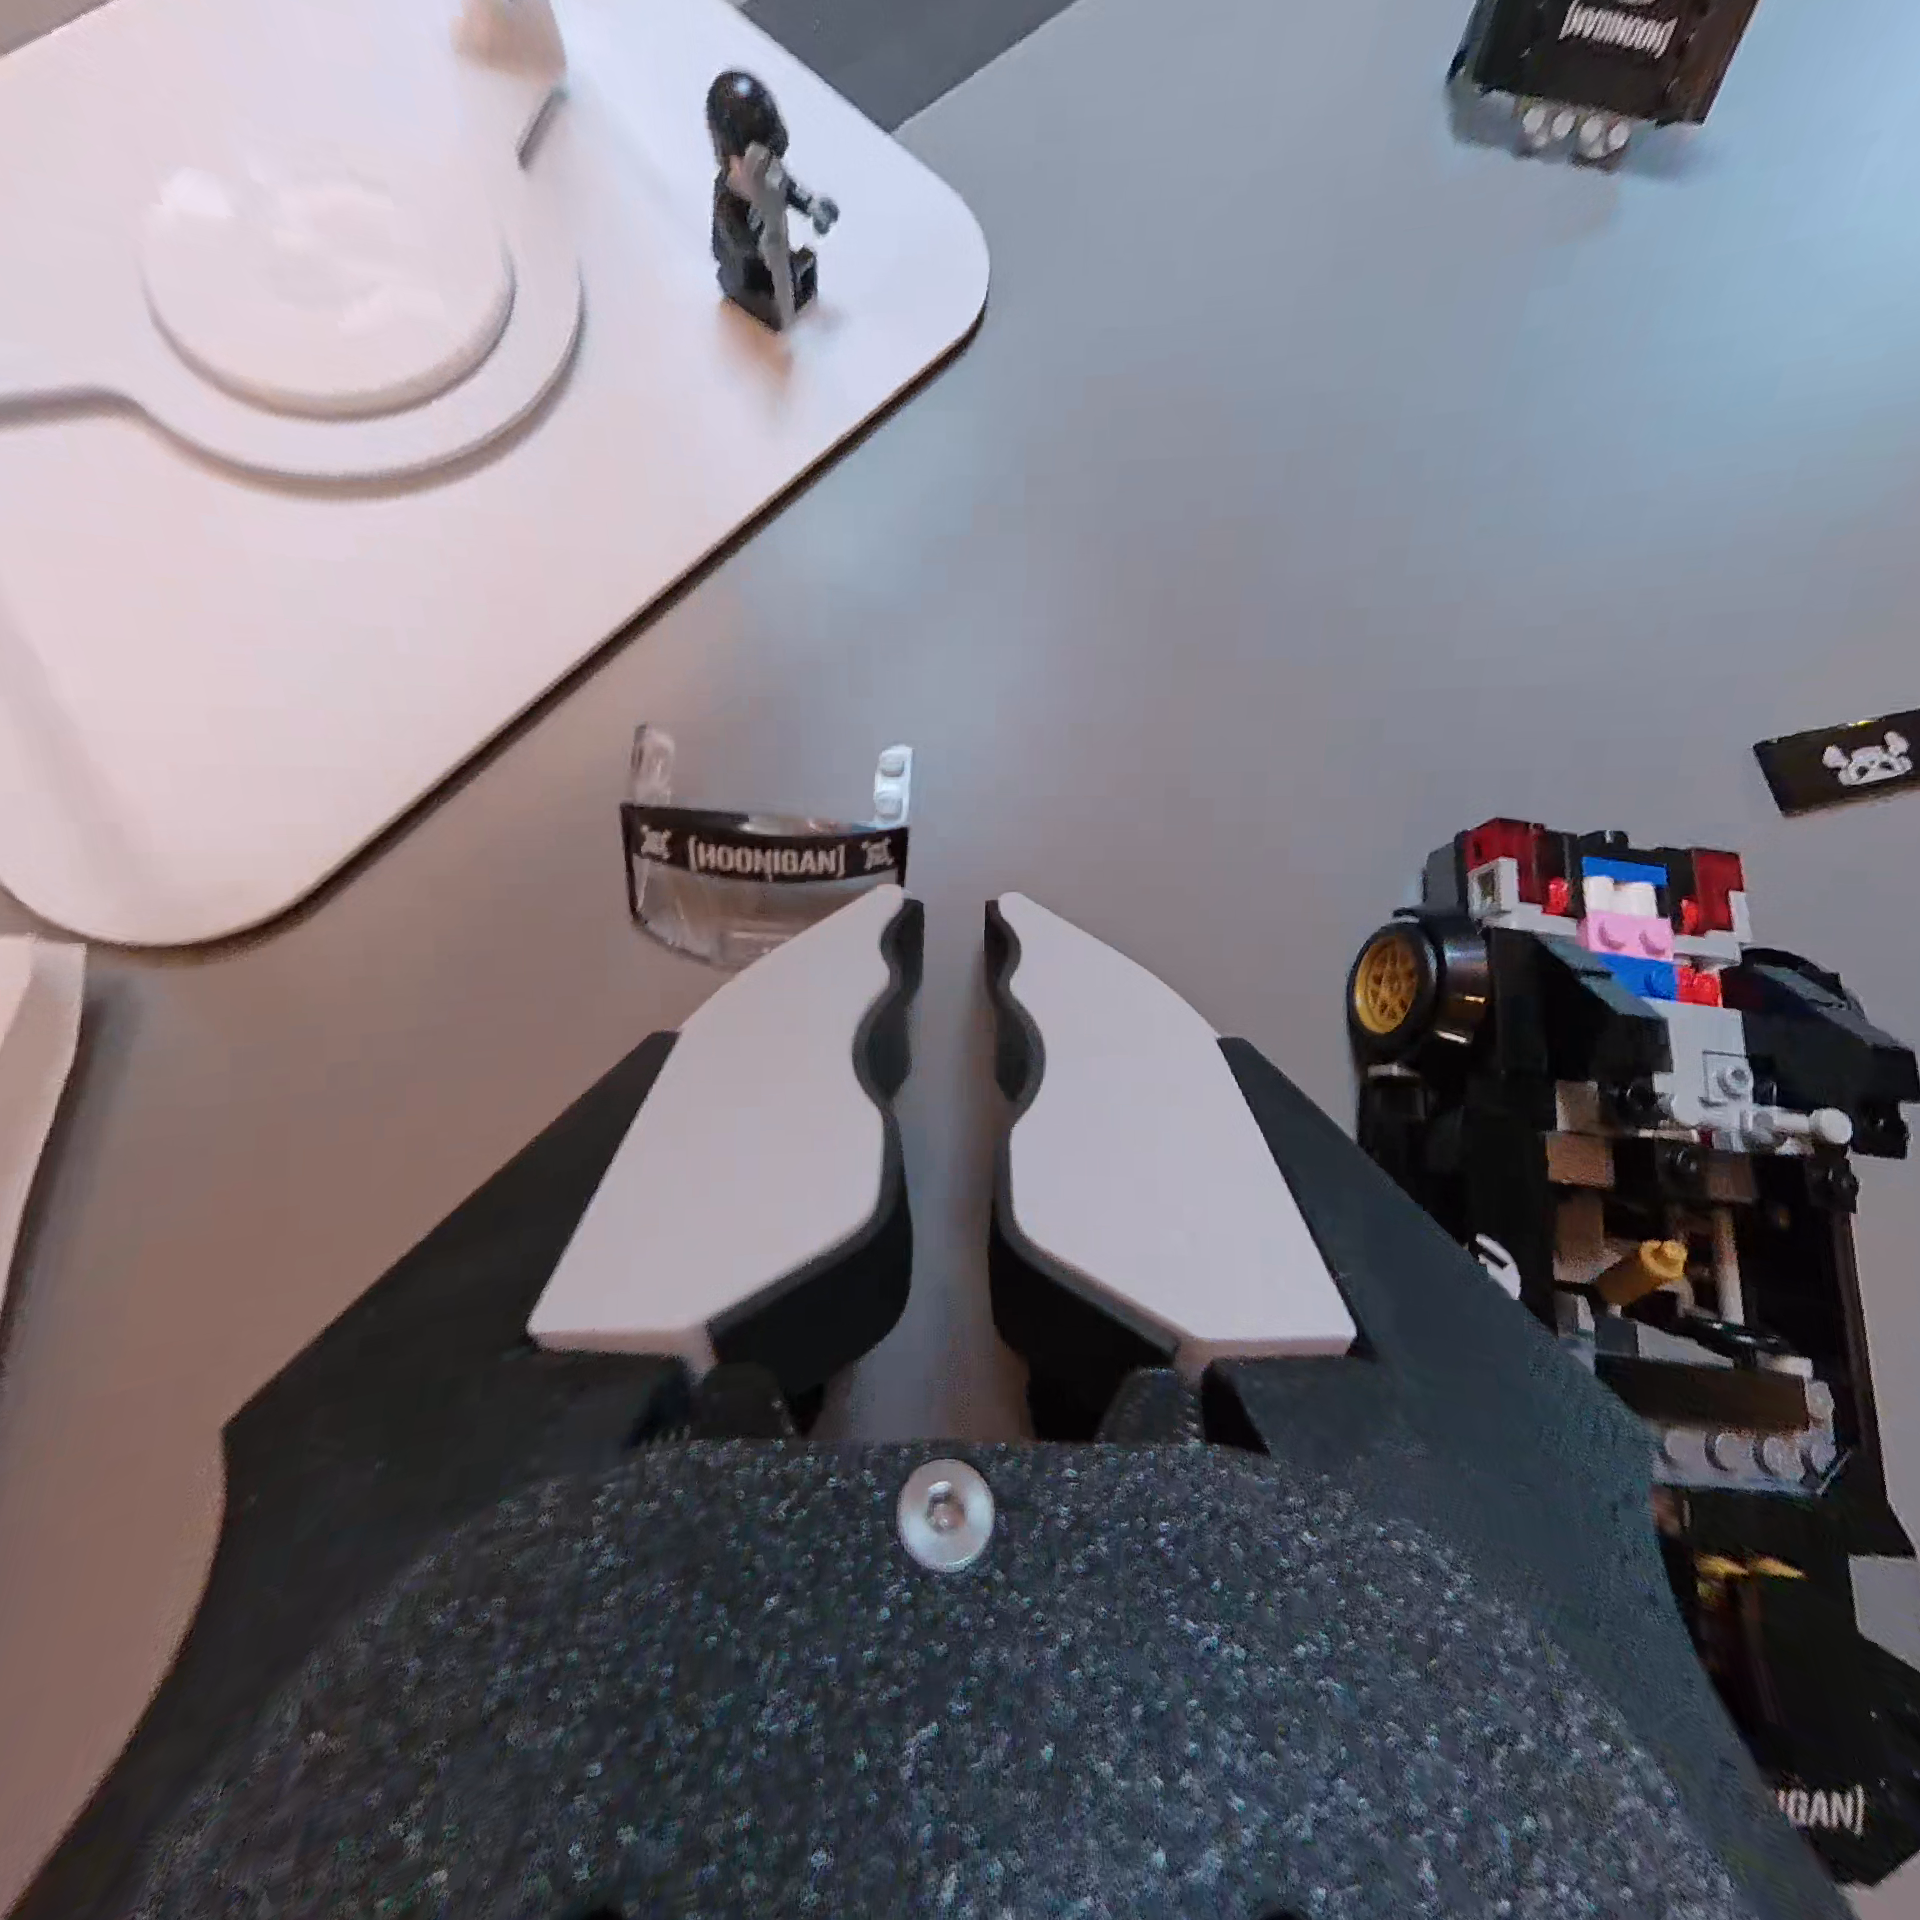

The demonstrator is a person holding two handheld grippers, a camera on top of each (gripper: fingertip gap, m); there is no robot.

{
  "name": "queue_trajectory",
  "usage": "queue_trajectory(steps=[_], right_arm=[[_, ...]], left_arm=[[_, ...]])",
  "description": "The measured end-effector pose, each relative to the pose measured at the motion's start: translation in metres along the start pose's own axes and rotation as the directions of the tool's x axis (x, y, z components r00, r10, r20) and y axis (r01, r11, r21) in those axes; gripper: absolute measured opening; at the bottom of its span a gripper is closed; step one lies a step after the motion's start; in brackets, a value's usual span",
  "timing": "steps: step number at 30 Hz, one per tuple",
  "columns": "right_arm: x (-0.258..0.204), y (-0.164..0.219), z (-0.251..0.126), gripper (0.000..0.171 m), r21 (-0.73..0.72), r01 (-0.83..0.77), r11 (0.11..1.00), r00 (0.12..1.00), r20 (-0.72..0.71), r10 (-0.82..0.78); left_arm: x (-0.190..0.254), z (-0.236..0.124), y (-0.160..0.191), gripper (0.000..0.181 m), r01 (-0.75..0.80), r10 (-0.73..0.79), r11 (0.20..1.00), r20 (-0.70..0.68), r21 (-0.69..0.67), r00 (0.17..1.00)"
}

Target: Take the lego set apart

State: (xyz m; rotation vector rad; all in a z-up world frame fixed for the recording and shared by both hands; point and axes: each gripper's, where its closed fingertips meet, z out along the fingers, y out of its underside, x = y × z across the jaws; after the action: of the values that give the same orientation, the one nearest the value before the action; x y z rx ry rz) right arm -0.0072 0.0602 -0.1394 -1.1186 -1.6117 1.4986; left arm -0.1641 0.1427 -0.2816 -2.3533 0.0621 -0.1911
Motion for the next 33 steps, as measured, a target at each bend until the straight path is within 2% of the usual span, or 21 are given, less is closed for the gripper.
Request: queue_trajectory(steps=[2,5,7,9,11,13,16,19,22,25,27,28,30,31,33], right_arm=[[0.000,-0.001,-0.001,0.003,0.002,0.007,1.000,1.000,-0.007,-0.007],[0.001,-0.002,-0.002,0.003,0.011,0.019,1.000,1.000,-0.019,-0.019],[0.002,0.000,-0.001,0.003,0.014,0.015,1.000,1.000,-0.022,-0.015],[0.002,0.004,0.003,0.003,0.016,-0.020,1.000,1.000,-0.005,0.020],[-0.002,0.005,0.007,0.003,0.035,-0.079,0.996,0.996,0.034,0.078],[-0.007,0.006,0.010,0.003,0.042,-0.117,0.992,0.991,0.068,0.114],[-0.013,0.011,0.015,0.003,0.022,-0.099,0.995,0.992,0.082,0.097],[-0.017,0.013,0.017,0.003,0.007,-0.080,0.997,0.993,0.083,0.079],[-0.022,0.005,0.017,0.006,0.045,-0.074,0.996,0.992,0.103,0.069],[-0.017,-0.004,0.010,0.016,0.055,-0.022,0.998,0.999,0.048,0.019],[-0.010,-0.011,-0.001,0.017,0.049,0.023,0.999,1.000,-0.002,-0.023],[-0.007,-0.013,-0.007,0.017,0.043,0.039,0.998,0.999,-0.024,-0.038],[0.001,-0.016,-0.021,0.017,0.031,0.063,0.998,0.996,-0.072,-0.061],[0.005,-0.016,-0.027,0.016,0.020,0.074,0.997,0.993,-0.093,-0.071],[0.012,-0.011,-0.036,0.015,-0.005,0.088,0.996,0.987,-0.132,-0.087]], left_arm=[[0.002,-0.005,-0.007,0.008,-0.030,0.030,0.999,0.010,0.042,1.000],[0.019,-0.038,-0.030,0.010,-0.081,0.088,0.978,-0.024,0.192,0.996],[0.054,-0.071,-0.046,0.014,-0.073,0.131,0.948,-0.172,0.309,0.976],[0.101,-0.112,-0.060,0.018,-0.053,0.221,0.904,-0.356,0.424,0.908],[0.137,-0.143,-0.064,0.020,-0.071,0.320,0.863,-0.432,0.500,0.843],[0.157,-0.150,-0.059,0.022,-0.113,0.362,0.862,-0.443,0.495,0.820],[0.181,-0.143,-0.040,0.022,-0.192,0.393,0.890,-0.481,0.415,0.784],[0.187,-0.136,-0.025,0.006,-0.263,0.418,0.895,-0.468,0.360,0.779],[0.187,-0.151,-0.024,0.003,-0.276,0.417,0.892,-0.419,0.358,0.806],[0.164,-0.205,-0.033,0.003,-0.276,0.417,0.851,-0.255,0.448,0.872],[0.114,-0.260,-0.038,0.003,-0.232,0.300,0.831,-0.057,0.505,0.952],[0.078,-0.287,-0.032,0.003,-0.232,0.219,0.836,0.087,0.496,0.972],[0.006,-0.331,0.005,0.003,-0.207,0.080,0.907,0.332,0.368,0.940],[-0.022,-0.342,0.033,0.003,-0.133,0.017,0.951,0.382,0.278,0.924],[-0.058,-0.339,0.088,0.003,0.052,-0.106,0.987,0.377,0.150,0.920]])
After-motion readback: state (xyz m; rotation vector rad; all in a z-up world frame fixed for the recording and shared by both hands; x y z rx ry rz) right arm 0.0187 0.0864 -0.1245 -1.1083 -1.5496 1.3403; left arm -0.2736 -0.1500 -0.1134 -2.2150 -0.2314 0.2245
